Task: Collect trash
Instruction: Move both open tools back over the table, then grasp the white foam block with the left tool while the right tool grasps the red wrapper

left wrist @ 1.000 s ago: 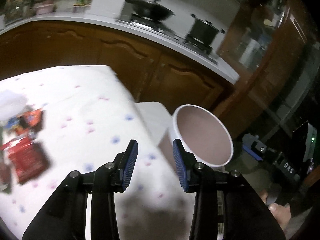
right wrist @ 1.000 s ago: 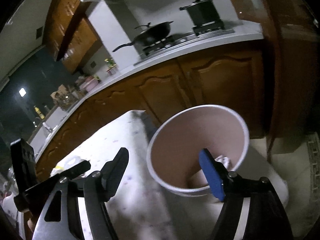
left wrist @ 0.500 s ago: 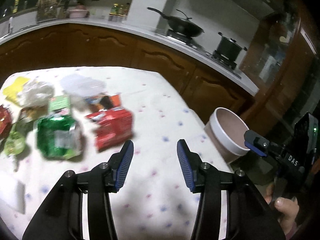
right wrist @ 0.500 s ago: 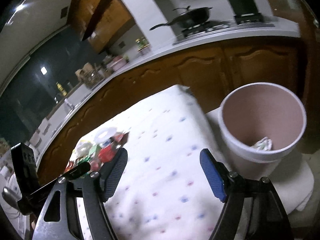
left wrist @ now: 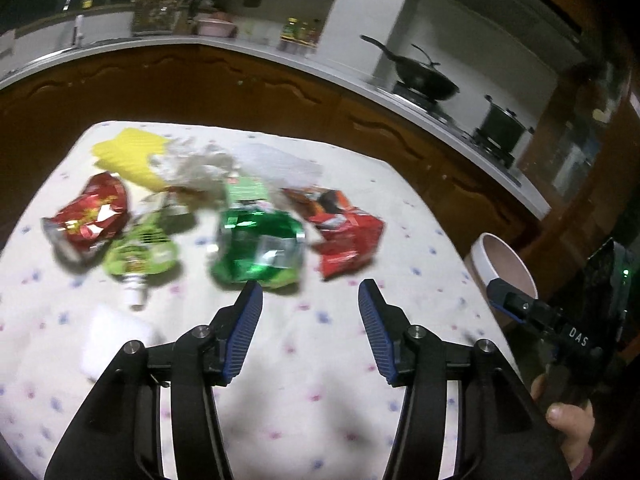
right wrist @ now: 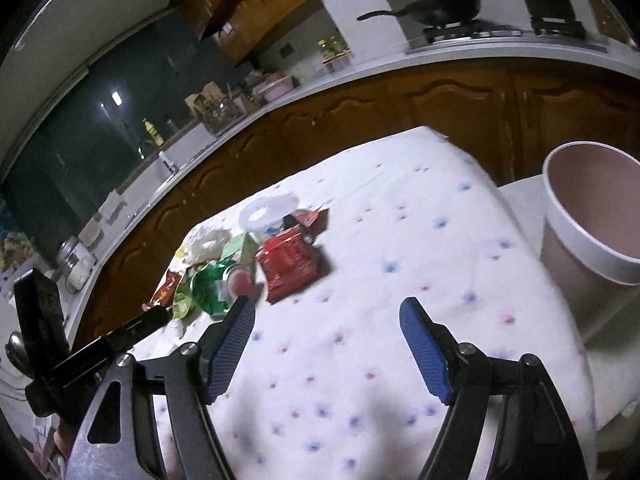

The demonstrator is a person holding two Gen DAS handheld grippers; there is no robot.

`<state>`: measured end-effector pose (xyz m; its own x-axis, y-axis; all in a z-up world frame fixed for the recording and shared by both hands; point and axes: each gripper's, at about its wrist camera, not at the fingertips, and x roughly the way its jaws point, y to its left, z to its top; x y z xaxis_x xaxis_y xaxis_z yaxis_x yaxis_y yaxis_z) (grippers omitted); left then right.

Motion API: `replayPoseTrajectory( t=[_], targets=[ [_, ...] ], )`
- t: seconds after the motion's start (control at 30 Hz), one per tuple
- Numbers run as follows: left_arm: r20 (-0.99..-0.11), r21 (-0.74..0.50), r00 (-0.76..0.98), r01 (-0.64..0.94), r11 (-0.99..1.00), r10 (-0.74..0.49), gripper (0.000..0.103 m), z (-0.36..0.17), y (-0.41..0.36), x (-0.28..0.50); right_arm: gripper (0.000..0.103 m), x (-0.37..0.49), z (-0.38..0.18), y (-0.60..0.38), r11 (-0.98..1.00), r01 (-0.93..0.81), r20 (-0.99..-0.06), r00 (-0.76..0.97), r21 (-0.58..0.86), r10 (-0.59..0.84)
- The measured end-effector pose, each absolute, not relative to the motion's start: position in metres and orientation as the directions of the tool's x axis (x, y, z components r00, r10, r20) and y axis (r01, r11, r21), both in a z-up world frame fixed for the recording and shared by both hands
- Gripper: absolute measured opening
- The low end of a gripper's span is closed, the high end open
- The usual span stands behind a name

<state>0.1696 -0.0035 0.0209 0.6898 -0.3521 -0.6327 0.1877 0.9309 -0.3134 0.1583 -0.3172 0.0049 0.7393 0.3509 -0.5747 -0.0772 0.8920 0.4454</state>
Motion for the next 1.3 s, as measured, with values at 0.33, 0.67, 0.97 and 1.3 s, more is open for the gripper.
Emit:
replayPoseTrajectory(
  t=[0.33, 0.67, 0.97, 1.3],
  targets=[
    [-0.639, -0.272, 0.729, 0.085, 0.959, -0.245, 0.063, 0.021, 0.053, 0.147, 0.076, 0.173, 0.006, -0.279, 0.892, -0.144, -0.567, 0.726, 0.429, 0.39],
    [-0.699, -0.228, 0.695, 0.005, 0.974, -0.167, 0.084, -0.001, 0.096, 0.139, 0.08, 0.221, -0.002, -0.249, 0.903, -0.229, -0.605, 0.679, 0.363, 0.415],
    [-0.764, -0.173, 0.632, -0.014, 0.985, -0.125, 0.09, -0.037, 0.098, 0.15, 0.08, 0.27, -0.018, -0.24, 0.914, -0.232, -0.644, 0.651, 0.334, 0.401],
    [-0.806, -0.142, 0.577, 0.023, 0.99, -0.129, 0.059, -0.055, 0.08, 0.174, 0.038, 0.283, -0.031, -0.234, 0.913, -0.238, -0.67, 0.622, 0.331, 0.404]
  ],
)
